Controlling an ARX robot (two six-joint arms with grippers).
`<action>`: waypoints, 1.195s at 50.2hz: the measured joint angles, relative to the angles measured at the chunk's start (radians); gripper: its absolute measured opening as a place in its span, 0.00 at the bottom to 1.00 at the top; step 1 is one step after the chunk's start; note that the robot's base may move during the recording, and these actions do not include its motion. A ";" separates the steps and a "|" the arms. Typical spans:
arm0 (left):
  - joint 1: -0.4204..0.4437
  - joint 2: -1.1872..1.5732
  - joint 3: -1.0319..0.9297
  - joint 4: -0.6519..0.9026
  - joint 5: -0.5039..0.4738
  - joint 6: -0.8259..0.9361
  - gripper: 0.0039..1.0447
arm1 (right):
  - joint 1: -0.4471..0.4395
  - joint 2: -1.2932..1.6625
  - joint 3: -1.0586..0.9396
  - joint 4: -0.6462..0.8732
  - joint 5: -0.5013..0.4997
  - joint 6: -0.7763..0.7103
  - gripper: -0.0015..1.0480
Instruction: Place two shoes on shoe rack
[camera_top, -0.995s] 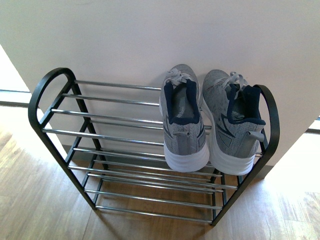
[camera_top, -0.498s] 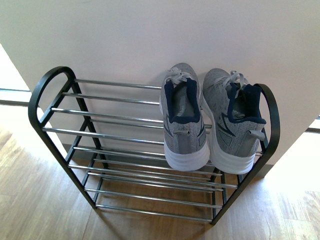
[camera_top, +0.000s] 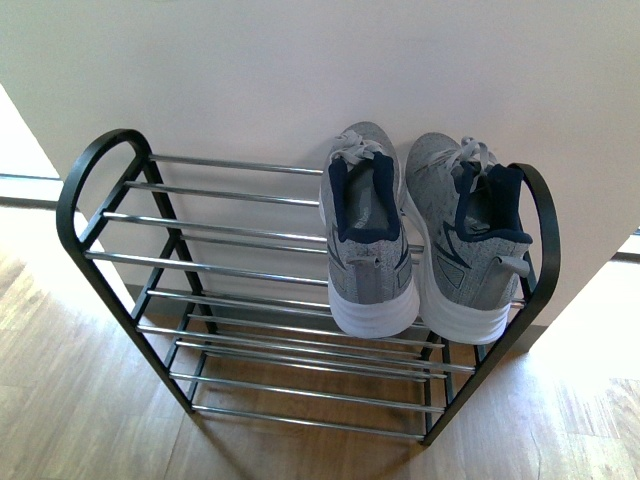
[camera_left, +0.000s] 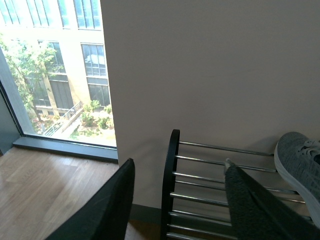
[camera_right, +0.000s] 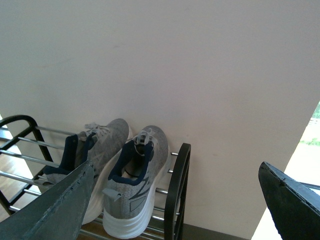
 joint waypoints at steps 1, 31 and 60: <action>0.000 0.000 0.000 0.000 0.000 0.000 0.55 | 0.000 0.000 0.000 0.000 0.000 0.000 0.91; 0.000 0.000 0.000 0.000 0.000 0.002 0.91 | 0.000 0.000 0.000 0.000 -0.002 0.000 0.91; 0.001 0.000 0.000 0.000 0.002 0.003 0.91 | 0.002 0.000 0.000 -0.003 0.004 0.000 0.91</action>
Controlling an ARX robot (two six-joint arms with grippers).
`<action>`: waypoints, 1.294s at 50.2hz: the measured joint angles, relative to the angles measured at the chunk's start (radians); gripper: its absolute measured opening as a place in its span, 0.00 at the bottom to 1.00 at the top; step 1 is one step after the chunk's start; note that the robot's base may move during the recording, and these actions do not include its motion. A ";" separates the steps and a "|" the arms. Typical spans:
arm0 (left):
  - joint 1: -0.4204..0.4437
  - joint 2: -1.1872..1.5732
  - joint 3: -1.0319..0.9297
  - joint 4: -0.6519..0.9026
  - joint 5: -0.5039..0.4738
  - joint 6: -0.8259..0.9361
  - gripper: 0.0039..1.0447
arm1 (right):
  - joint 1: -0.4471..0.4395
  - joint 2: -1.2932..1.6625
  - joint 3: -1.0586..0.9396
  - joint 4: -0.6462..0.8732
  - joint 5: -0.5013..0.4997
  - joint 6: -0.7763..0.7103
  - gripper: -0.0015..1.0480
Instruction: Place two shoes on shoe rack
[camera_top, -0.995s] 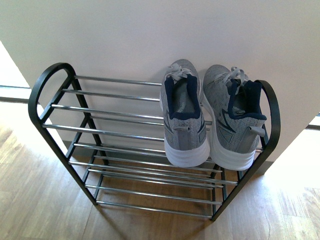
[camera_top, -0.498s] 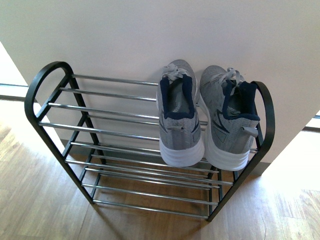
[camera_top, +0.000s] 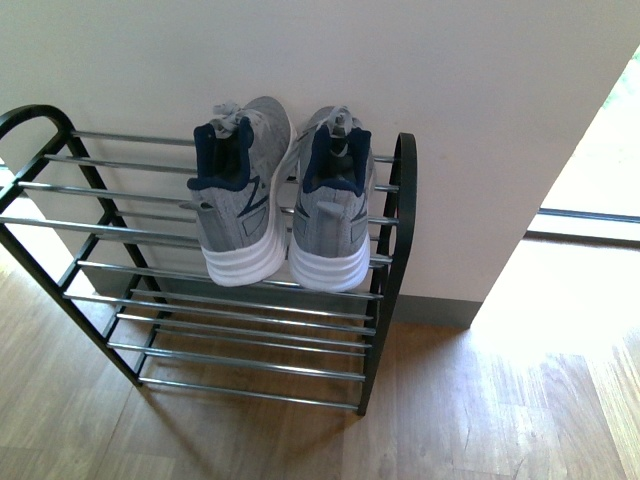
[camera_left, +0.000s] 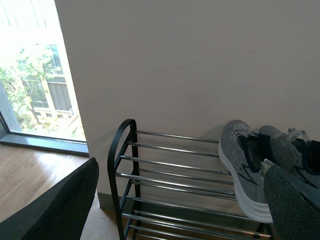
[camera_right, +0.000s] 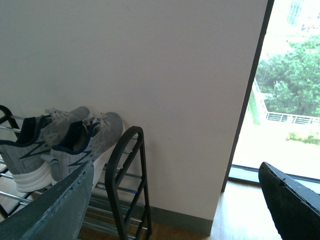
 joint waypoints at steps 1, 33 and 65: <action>0.000 0.000 0.000 0.000 0.000 0.000 0.91 | 0.000 0.000 0.000 0.000 0.000 0.000 0.91; 0.000 0.000 0.000 0.000 -0.001 0.000 0.91 | 0.000 0.000 0.000 0.000 -0.004 0.000 0.91; 0.000 0.000 0.000 0.000 -0.001 0.000 0.91 | 0.000 -0.001 0.000 -0.001 -0.005 0.001 0.91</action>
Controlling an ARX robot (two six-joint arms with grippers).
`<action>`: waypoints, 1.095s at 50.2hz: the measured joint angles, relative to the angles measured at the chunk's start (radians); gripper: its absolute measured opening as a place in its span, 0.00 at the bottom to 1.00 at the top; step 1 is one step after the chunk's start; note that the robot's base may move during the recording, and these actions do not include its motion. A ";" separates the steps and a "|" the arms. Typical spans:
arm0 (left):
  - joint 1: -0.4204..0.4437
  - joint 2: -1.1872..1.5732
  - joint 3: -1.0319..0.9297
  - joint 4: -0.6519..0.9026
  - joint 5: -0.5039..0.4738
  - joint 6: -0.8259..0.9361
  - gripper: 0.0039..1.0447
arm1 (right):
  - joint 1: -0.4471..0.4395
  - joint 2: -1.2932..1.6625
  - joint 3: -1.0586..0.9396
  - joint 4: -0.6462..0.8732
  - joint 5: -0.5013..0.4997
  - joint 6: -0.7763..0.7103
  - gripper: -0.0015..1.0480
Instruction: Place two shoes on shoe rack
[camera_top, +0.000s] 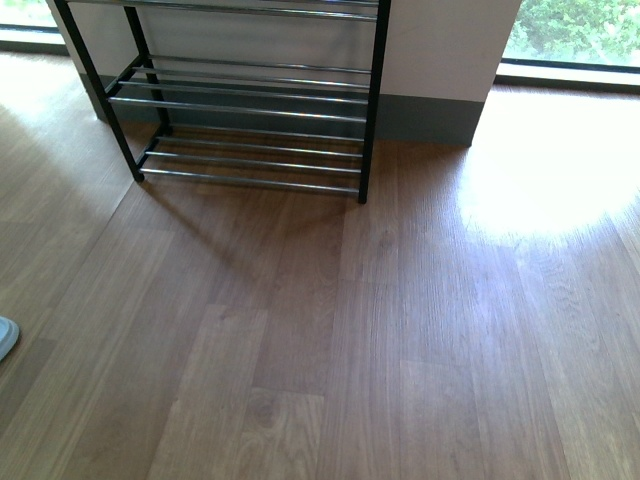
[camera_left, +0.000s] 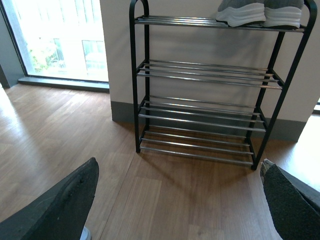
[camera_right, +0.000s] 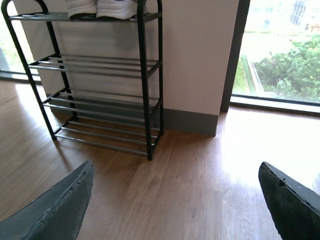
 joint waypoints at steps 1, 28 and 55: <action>0.000 0.000 0.000 0.000 0.000 0.000 0.91 | 0.000 0.000 0.000 0.000 0.001 0.000 0.91; 0.000 0.000 0.000 0.000 0.002 0.000 0.91 | 0.000 0.000 0.000 0.000 0.004 0.000 0.91; 0.000 0.000 0.000 0.001 0.000 0.000 0.91 | 0.000 0.000 0.000 0.000 0.002 0.002 0.91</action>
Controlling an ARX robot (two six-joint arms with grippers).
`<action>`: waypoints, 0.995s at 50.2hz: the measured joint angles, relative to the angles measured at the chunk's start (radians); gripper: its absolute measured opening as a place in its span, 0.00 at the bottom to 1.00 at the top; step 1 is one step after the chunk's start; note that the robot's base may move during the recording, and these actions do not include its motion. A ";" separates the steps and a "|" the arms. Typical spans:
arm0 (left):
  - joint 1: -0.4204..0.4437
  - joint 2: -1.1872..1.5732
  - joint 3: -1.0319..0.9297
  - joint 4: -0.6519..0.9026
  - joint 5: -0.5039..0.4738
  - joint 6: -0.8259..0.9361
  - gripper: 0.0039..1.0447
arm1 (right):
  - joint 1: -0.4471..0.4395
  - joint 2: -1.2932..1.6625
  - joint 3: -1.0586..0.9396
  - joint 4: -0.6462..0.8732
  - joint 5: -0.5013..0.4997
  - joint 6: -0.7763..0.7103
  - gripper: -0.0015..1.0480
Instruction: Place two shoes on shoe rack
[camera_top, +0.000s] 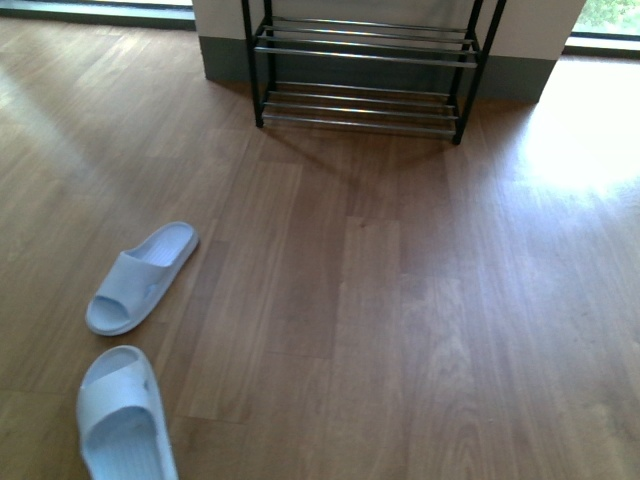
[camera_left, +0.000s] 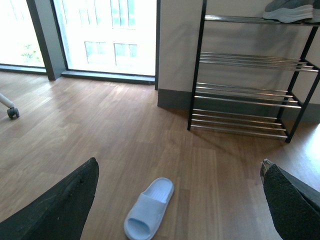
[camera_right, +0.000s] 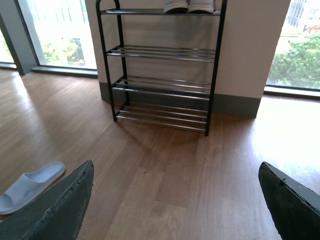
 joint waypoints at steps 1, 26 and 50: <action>0.000 0.000 0.000 -0.001 -0.001 0.000 0.91 | 0.000 0.000 0.000 0.000 -0.001 0.000 0.91; 0.000 0.000 0.000 -0.001 -0.005 0.000 0.91 | 0.000 0.000 0.000 0.000 -0.008 0.000 0.91; 0.000 0.000 0.000 0.000 0.001 0.000 0.91 | 0.000 0.000 0.000 0.000 0.002 0.001 0.91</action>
